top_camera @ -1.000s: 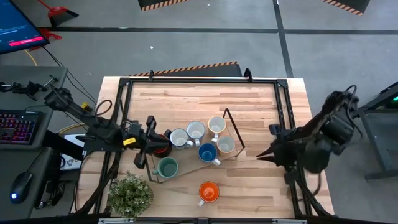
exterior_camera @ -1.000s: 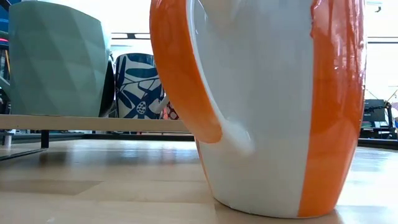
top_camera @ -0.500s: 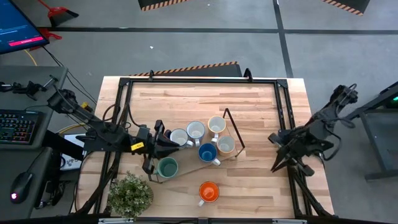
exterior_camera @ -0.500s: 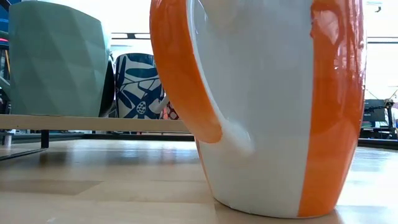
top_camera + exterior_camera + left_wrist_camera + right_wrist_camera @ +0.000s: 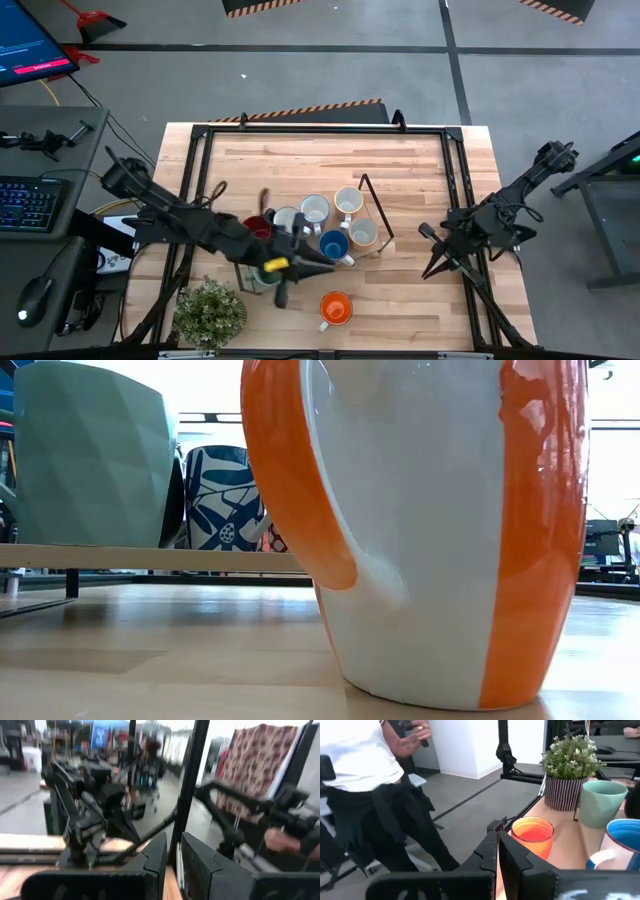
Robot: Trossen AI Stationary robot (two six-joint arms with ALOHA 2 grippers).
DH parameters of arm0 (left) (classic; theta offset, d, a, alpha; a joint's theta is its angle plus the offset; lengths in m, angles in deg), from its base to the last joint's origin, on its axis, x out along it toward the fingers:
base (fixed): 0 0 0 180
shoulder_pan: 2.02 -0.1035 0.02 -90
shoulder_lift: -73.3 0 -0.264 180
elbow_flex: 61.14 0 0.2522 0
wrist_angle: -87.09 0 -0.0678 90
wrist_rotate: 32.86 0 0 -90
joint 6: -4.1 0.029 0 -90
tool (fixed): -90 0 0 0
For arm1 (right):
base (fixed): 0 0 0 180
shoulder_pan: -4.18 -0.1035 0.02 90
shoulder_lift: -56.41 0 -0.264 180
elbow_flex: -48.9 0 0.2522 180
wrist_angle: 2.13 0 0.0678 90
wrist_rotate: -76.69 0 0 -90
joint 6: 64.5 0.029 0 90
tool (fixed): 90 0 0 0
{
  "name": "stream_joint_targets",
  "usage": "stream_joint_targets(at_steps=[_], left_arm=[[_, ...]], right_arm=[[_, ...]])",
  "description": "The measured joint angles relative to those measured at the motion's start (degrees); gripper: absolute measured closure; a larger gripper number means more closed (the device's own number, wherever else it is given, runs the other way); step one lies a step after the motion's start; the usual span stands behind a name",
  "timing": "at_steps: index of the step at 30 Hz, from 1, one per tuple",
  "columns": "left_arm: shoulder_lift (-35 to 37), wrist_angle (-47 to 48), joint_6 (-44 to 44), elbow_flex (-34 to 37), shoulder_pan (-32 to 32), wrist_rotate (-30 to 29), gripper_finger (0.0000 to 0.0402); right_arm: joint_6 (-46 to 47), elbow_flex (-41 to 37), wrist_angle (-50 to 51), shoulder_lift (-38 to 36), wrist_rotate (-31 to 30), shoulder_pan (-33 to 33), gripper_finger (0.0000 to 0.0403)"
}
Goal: Place coffee mugs
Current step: Put the orange mug on the shelf
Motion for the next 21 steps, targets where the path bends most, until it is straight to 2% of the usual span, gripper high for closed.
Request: stream_joint_targets(at_steps=[2,8,12,17,21], left_arm=[[-2.84,8.02,-0.81,-6.52,0.04,0.15,0.0355],[-9.51,33.17,-9.08,-23.79,0.73,8.34,0.0337],[-12.40,45.76,-17.59,-30.50,0.98,12.55,0.0315],[-14.58,51.35,-24.03,-31.92,0.72,15.94,0.0285],[-16.35,49.95,-25.34,-31.94,0.39,15.76,0.0270]], right_arm=[[0.80,0.00,0.02,-0.07,0.00,0.11,0.0403],[4.05,0.00,0.02,-0.07,0.00,0.09,0.0403],[5.59,0.00,0.04,-0.07,-0.27,0.09,0.0403],[6.83,0.00,0.07,-0.07,-0.35,0.09,0.0403],[6.90,0.00,0.36,-0.07,-0.35,0.09,0.0403]])
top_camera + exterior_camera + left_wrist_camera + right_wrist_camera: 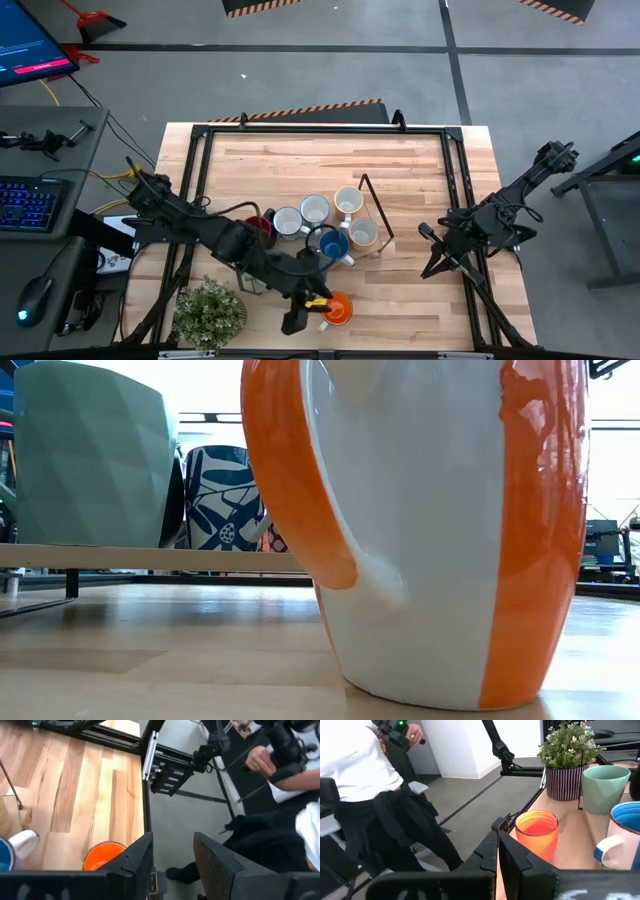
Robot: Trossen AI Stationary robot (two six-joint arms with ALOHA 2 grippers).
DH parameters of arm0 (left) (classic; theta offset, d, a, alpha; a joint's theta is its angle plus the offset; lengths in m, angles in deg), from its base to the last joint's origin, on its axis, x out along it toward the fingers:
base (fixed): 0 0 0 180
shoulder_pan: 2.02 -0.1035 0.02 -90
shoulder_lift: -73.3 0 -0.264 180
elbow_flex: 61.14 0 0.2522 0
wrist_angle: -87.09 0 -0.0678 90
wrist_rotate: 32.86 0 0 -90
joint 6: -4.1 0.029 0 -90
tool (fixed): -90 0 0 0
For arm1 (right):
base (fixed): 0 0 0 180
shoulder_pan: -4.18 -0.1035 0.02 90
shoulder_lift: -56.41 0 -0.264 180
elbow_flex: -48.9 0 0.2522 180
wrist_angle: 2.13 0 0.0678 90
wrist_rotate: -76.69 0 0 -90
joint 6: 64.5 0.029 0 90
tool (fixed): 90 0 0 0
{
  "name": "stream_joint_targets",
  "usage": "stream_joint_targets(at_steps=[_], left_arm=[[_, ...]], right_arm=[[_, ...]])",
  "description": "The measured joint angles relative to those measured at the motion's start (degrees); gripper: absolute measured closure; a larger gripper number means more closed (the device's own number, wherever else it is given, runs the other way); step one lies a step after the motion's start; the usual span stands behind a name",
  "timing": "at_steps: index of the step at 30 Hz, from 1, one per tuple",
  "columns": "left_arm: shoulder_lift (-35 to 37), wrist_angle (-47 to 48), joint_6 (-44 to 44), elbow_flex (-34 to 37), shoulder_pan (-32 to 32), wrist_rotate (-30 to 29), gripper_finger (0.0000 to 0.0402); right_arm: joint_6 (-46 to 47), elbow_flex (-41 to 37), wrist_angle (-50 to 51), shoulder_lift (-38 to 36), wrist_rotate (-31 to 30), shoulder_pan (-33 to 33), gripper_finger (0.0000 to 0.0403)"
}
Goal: Place coffee mugs
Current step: Put the orange mug on the shelf
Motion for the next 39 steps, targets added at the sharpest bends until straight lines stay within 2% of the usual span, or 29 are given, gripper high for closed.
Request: stream_joint_targets(at_steps=[6,11,17,23,31,39], left_arm=[[-2.57,-4.14,-0.81,-0.02,0.57,-1.43,0.0273],[-3.05,-3.66,1.01,-0.02,2.38,-1.65,0.0281],[-3.05,-3.88,4.05,-0.02,4.63,-7.51,0.0298],[-6.44,-3.78,0.29,-0.04,5.46,-12.25,0.0309],[-12.97,-4.02,-10.03,0.04,3.89,-8.52,0.0303],[-13.48,-3.07,-12.92,0.02,4.01,-10.49,0.0316]], right_arm=[[0.60,0.00,1.54,0.00,0.02,0.00,0.0403],[4.48,0.02,3.17,0.00,-0.04,0.00,0.0403],[5.98,0.02,3.62,0.00,-0.05,0.00,0.0403],[5.61,0.02,4.05,0.00,1.64,0.00,0.0403],[5.94,0.04,9.35,0.00,4.07,-0.07,0.0403],[9.11,0.04,15.20,0.01,4.13,-0.07,0.0403]])
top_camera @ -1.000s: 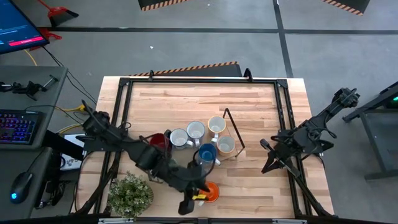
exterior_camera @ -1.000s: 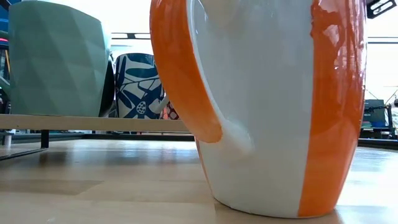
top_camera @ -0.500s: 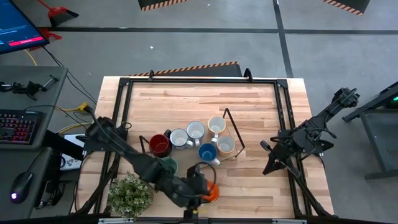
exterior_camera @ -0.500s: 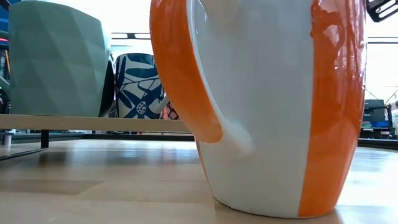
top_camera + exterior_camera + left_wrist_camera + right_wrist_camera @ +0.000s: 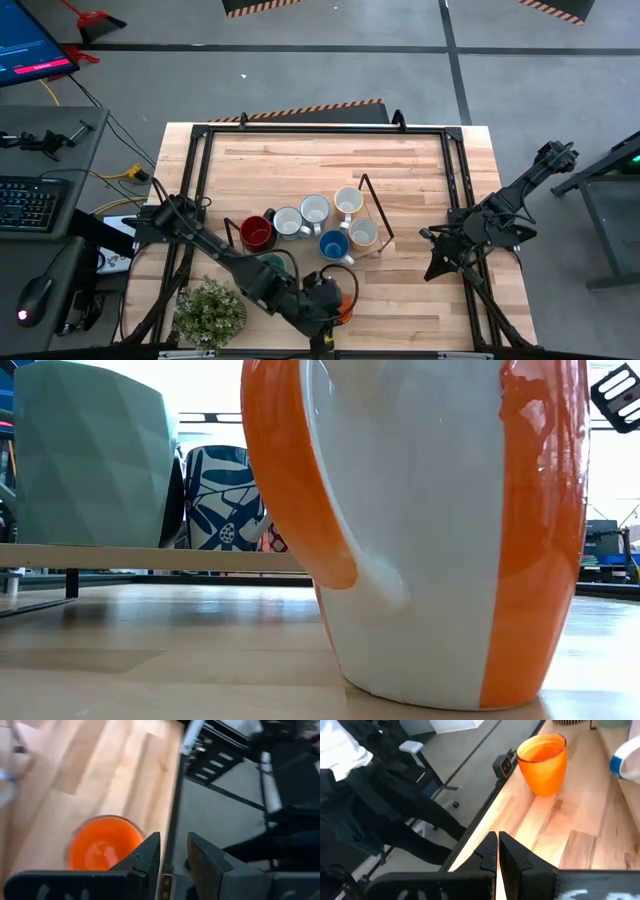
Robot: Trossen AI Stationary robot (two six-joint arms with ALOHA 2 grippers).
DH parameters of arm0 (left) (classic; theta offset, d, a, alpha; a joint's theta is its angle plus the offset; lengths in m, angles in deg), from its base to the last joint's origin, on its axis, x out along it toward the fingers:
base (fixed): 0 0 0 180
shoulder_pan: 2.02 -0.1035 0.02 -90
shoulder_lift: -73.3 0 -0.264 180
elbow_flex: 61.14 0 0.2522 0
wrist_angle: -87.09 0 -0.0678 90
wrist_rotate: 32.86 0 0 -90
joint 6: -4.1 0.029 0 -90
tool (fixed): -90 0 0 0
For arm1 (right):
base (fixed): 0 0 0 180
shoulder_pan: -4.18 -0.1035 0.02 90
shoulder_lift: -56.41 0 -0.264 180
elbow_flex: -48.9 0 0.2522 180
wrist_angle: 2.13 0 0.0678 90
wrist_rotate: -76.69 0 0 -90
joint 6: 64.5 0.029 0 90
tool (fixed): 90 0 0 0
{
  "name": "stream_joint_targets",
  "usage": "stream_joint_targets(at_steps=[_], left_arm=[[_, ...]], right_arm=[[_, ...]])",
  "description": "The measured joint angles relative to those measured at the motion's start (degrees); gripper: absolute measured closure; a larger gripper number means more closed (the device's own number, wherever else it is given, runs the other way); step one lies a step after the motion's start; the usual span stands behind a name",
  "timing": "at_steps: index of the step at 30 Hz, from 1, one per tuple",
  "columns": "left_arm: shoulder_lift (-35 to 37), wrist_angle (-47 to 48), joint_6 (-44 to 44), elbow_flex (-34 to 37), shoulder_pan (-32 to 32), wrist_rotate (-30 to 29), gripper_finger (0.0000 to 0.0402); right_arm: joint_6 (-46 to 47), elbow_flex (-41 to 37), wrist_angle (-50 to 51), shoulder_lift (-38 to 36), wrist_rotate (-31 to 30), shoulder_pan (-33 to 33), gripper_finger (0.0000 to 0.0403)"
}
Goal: Place coffee mugs
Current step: Put the orange mug on the shelf
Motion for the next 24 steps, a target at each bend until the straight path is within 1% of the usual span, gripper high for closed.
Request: stream_joint_targets(at_steps=[2,9,12,19,24], left_arm=[[0.00,2.05,-1.27,-0.02,-0.08,-0.89,0.0319],[0.00,12.62,-6.56,-0.02,-0.52,-0.84,0.0323],[0.00,15.40,-7.94,-0.02,-0.98,-0.79,0.0323],[-1.66,15.31,-6.41,-0.13,-1.64,0.69,0.0323],[-3.54,15.48,-6.88,-0.07,-2.34,2.70,0.0305]], right_arm=[[0.85,0.00,0.39,-0.01,0.01,0.00,0.0403],[0.96,0.00,0.40,-0.01,0.01,0.02,0.0403],[0.96,0.00,0.40,-0.01,0.01,0.00,0.0403],[1.00,0.00,0.39,-0.01,0.01,0.00,0.0403],[1.06,0.00,0.34,-0.01,0.01,0.01,0.0403]])
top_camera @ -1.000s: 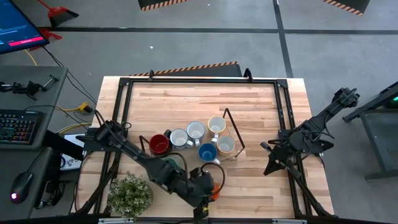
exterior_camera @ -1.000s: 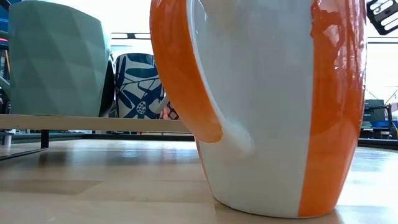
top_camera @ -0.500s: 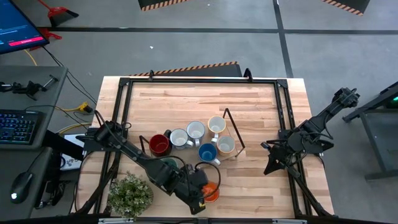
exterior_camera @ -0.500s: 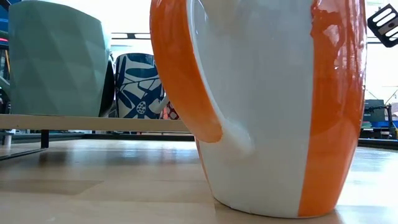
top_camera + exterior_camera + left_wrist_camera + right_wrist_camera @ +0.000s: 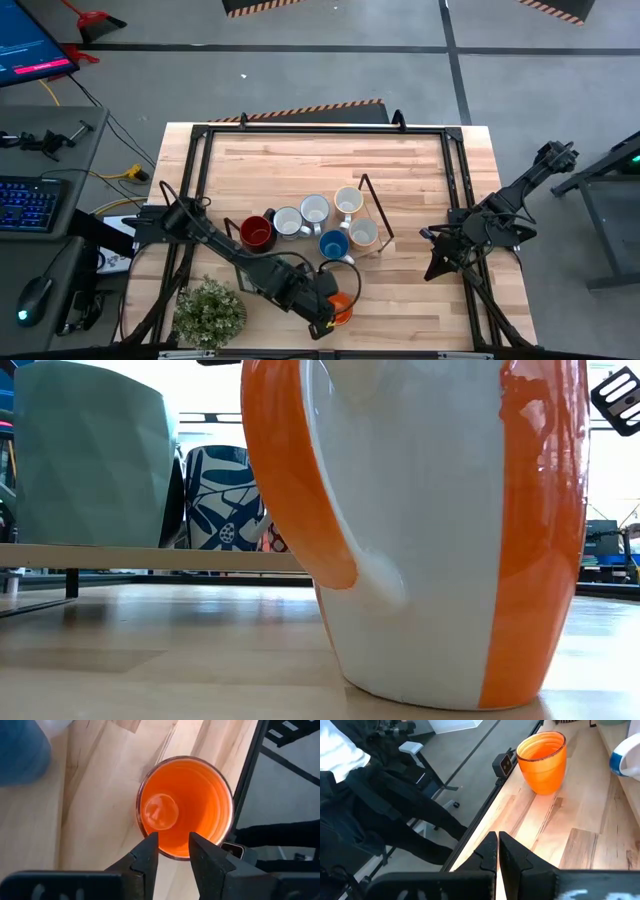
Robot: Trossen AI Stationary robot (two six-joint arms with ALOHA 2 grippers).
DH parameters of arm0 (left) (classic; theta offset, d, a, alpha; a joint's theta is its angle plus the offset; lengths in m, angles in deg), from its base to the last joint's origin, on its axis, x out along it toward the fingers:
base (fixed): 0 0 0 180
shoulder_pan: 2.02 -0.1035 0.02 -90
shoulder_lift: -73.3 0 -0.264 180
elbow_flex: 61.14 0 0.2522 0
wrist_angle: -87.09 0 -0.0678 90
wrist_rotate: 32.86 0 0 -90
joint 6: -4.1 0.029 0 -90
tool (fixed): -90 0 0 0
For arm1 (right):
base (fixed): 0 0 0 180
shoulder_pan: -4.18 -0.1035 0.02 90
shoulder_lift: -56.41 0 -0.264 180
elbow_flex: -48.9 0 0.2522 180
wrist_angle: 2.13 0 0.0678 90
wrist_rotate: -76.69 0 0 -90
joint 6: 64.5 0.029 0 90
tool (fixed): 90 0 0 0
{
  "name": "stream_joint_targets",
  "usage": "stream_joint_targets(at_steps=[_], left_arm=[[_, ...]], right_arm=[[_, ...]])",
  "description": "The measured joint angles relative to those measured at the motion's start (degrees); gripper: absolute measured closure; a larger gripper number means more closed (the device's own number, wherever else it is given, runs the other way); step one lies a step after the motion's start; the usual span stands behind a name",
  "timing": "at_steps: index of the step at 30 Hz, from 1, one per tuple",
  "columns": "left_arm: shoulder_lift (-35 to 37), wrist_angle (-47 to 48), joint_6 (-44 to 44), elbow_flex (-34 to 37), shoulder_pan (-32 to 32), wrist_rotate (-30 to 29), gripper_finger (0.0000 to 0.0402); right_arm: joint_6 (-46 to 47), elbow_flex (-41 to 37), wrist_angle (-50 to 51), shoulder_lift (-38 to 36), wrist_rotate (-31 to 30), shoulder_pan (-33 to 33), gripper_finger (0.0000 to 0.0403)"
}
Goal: Place coffee mugs
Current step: Put the orange mug on the shelf
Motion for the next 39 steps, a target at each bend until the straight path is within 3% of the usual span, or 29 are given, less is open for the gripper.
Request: stream_joint_targets(at_steps=[10,39], left_arm=[[-0.39,-0.01,0.54,0.00,-2.46,0.78,0.0271],[-2.09,0.15,3.51,0.04,-3.66,6.06,0.0270]], right_arm=[[-0.12,0.02,-0.09,0.00,-0.12,0.01,0.0403],[-0.16,0.02,0.02,0.00,-0.21,0.01,0.0403]])
